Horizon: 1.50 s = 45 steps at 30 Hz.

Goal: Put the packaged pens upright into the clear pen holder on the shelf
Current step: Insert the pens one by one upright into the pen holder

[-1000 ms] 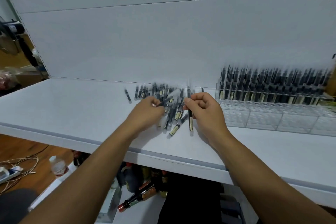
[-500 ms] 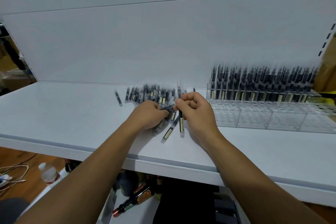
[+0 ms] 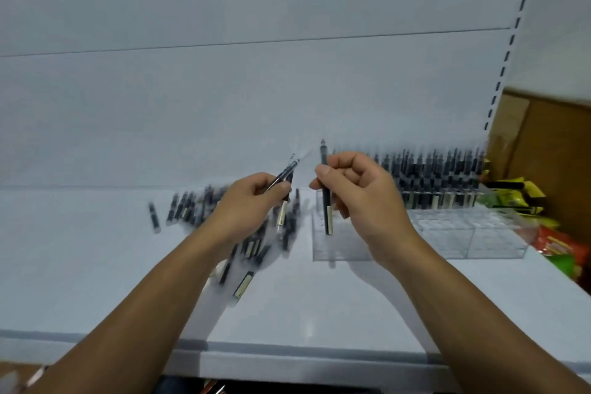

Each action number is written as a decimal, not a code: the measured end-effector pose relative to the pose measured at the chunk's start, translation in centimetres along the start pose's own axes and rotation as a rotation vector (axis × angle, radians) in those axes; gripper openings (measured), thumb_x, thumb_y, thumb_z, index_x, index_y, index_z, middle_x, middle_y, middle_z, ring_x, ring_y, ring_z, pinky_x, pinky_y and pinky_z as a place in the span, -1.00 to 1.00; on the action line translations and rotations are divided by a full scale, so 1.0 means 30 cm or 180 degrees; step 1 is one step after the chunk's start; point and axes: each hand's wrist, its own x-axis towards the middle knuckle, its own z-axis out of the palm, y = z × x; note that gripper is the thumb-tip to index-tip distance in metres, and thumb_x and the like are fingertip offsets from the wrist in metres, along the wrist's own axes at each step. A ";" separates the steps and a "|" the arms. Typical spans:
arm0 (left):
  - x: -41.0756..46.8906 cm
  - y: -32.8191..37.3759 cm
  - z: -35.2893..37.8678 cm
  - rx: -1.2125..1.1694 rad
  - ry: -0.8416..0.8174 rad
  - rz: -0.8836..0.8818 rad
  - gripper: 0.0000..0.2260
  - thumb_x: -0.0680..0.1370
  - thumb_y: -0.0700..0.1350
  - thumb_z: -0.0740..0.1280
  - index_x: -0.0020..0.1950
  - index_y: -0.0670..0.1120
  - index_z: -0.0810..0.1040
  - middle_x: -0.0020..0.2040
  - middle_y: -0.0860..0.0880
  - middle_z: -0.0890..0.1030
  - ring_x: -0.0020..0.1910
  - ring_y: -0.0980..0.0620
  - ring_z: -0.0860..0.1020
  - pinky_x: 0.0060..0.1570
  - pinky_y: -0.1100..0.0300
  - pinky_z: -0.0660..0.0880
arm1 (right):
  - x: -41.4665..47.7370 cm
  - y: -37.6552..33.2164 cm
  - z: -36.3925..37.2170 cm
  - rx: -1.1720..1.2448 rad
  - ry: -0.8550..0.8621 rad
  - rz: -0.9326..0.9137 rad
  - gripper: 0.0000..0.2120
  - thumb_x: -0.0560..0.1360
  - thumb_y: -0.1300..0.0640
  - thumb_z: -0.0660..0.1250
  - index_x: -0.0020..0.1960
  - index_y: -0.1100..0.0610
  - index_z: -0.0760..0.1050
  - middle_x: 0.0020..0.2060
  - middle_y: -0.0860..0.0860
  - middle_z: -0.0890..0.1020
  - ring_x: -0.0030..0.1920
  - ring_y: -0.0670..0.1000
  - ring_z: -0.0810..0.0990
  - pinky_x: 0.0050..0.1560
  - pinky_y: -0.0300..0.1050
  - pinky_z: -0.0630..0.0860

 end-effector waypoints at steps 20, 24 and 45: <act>0.214 0.180 0.543 -0.1568 -0.0970 0.0219 -0.83 0.60 -0.01 0.27 -0.08 -0.06 0.57 -0.34 0.09 0.56 -0.45 0.14 0.43 -0.48 0.32 0.35 | 0.276 -0.017 -0.619 -0.0872 0.1328 -0.0572 -0.90 0.55 0.23 0.35 0.03 0.24 0.49 -0.23 0.12 0.63 -0.35 -0.26 0.59 -0.38 -0.38 0.44; 0.215 0.163 0.549 -0.1703 -0.0913 0.0112 -0.85 0.59 -0.02 0.28 0.00 -0.05 0.60 -0.22 0.08 0.64 -0.47 0.16 0.37 -0.49 0.35 0.31 | 0.268 0.025 -0.656 -0.0863 0.1477 -0.0566 -0.90 0.56 0.24 0.34 0.03 0.26 0.49 -0.14 0.20 0.65 -0.35 -0.26 0.59 -0.36 -0.36 0.48; 0.201 0.145 0.548 -0.1328 -0.1084 0.0286 -0.82 0.57 0.01 0.31 0.08 -0.02 0.60 -0.17 0.07 0.68 -0.46 0.17 0.38 -0.42 0.33 0.32 | 0.259 0.118 -0.668 -0.2013 0.1239 -0.0284 -0.87 0.55 0.08 0.37 0.03 0.12 0.50 -0.20 -0.01 0.71 -0.19 -0.05 0.68 -0.05 0.06 0.64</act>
